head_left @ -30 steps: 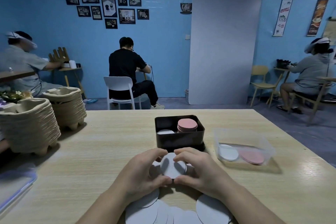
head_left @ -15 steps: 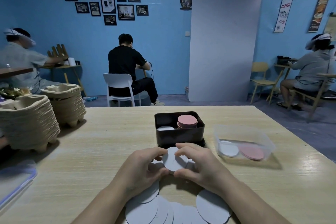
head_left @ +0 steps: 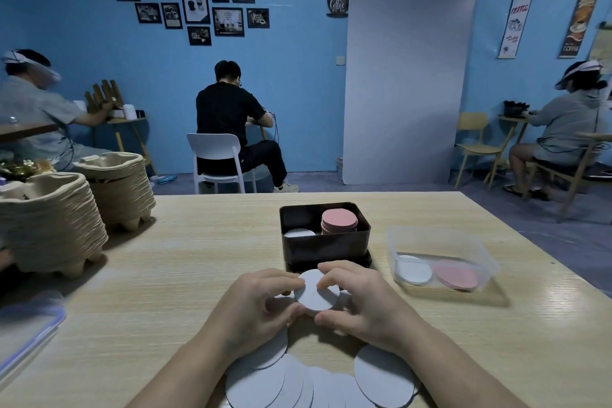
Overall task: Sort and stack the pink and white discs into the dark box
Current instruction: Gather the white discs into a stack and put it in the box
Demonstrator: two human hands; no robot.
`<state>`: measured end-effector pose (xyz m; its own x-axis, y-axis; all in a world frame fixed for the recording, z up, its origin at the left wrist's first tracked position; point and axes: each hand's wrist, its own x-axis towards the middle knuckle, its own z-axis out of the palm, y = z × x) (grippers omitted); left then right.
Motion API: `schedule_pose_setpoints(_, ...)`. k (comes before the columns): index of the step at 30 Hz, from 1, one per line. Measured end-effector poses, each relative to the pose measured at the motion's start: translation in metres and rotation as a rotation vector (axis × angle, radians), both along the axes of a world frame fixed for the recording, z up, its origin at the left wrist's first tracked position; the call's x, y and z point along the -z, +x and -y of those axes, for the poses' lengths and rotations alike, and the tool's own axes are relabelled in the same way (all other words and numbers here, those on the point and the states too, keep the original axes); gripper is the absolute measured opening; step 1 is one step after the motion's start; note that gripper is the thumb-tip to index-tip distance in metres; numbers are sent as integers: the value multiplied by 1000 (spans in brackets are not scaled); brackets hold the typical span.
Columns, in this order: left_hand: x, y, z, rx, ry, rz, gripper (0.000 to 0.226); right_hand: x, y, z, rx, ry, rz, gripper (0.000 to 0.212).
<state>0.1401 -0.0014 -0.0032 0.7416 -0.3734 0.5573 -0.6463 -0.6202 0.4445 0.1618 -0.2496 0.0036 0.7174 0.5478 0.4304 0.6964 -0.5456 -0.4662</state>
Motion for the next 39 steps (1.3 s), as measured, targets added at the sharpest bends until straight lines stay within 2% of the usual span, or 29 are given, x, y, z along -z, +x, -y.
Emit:
schedule_pose_setpoints(8, -4, -3, -1, 6, 19, -32, 17, -1, 1, 1, 5, -36, -25, 30)
schedule_pose_setpoints(13, -5, -5, -13, -102, -39, -69, 29, 1, 1, 6, 11, 24, -78, 29)
schedule_pose_setpoints(17, -4, -3, -25, -205, 40, -100, 31, 3, 0, 9, 36, 29, -73, 33)
schedule_pose_setpoints(26, 1, 1, -20, -230, 190, -175, 53, 3, -1, 9, 62, 28, -76, 36)
schedule_pose_setpoints(39, -6, 1, -13, -272, 180, -190, 53, 3, -2, 9, 89, 34, -71, 34)
